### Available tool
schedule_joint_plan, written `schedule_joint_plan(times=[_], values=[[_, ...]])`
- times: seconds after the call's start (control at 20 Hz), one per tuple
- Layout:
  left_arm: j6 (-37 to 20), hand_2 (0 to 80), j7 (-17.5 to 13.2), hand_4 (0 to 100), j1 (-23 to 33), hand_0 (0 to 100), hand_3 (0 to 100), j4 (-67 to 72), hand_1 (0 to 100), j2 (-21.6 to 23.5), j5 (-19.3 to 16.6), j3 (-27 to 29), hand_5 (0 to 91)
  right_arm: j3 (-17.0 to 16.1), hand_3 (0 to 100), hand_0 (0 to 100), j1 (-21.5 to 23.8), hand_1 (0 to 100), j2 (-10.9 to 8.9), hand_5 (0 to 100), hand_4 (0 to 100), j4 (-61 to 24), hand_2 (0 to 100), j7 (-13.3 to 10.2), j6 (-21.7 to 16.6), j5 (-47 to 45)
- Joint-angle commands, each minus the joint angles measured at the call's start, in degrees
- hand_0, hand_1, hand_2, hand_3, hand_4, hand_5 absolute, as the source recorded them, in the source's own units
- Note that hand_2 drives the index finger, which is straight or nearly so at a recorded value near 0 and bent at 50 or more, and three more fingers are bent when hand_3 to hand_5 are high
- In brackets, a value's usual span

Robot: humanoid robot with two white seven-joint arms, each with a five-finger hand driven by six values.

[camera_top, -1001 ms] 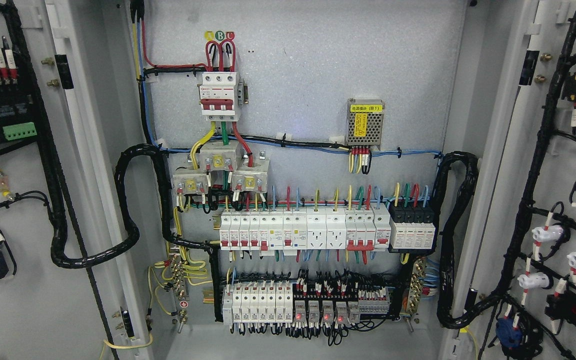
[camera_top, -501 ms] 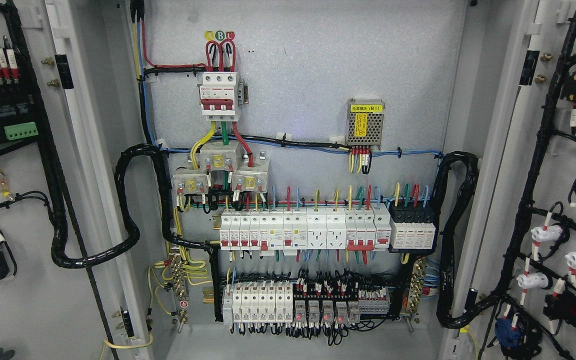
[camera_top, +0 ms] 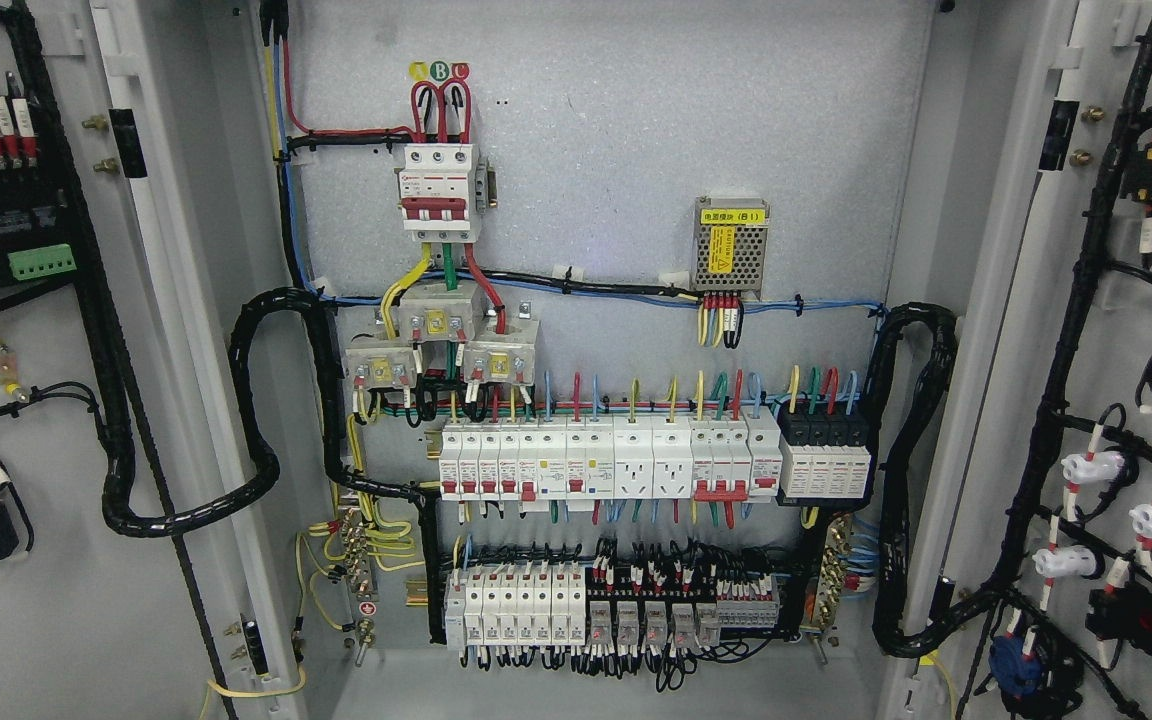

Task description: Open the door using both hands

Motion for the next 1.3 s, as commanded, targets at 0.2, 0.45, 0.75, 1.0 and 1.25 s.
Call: schedule_joint_plan(times=[0.2, 0.45, 0.75, 1.0, 1.25], values=[[-8.4, 2.7, 7.67, 4, 8.66, 30, 3, -9.25, 0, -17.82, -18.17, -19.51, 0.0, 4.67, 0, 22, -2.06, 0, 7.95, 0, 0, -1.13, 0, -2.82, 1.91, 3.92], [-10.76, 2.7, 14.25, 4, 11.92, 30, 3, -6.7, 0, -19.41, -18.53, -24.0, 0.0, 6.77, 0, 22, -2.06, 0, 8.56, 0, 0, -0.51, 0, -2.91, 2.0, 4.0], [-10.51, 2.7, 14.88, 4, 12.37, 30, 3, -6.61, 0, -19.68, -18.61, -23.91, 0.0, 8.18, 0, 22, -2.06, 0, 8.65, 0, 0, -0.34, 0, -3.35, 1.91, 4.0], [-8.58, 2.7, 14.7, 4, 12.1, 30, 3, -7.31, 0, -19.85, -18.61, -23.48, 0.0, 8.1, 0, 22, -1.97, 0, 8.47, 0, 0, 0.54, 0, -3.79, 1.82, 4.0], [-6.91, 2.7, 14.79, 4, 12.1, 30, 3, -8.28, 0, -20.55, -18.61, -21.37, 0.0, 8.27, 0, 22, -1.89, 0, 8.47, 0, 0, 0.71, 0, -3.79, 1.82, 4.0]])
